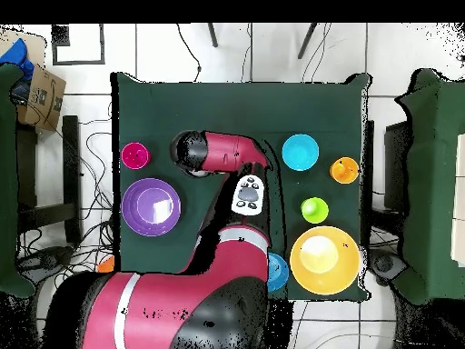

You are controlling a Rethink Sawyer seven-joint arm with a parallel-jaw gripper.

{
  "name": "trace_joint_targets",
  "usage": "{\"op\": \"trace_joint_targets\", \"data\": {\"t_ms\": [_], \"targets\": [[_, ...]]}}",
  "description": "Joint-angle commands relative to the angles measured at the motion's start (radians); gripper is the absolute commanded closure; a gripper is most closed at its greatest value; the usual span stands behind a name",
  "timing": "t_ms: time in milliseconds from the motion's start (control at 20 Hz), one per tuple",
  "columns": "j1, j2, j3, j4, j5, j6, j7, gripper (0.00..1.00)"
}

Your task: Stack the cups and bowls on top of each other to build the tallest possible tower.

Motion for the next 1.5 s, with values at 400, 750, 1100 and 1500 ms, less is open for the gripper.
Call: {"op": "trace_joint_targets", "data": {"t_ms": [400, 750, 1100, 1500], "targets": [[-0.009, 0.043, 0.12, -0.039, 0.004, -0.036, 0.075, 1.0], [-0.009, 0.043, 0.119, -0.042, 0.001, -0.043, 0.07, 1.0], [-0.017, 0.037, 0.132, -0.033, 0.0, -0.052, 0.058, 1.0], [-0.014, 0.039, 0.127, -0.034, 0.001, -0.031, 0.066, 0.0]]}}
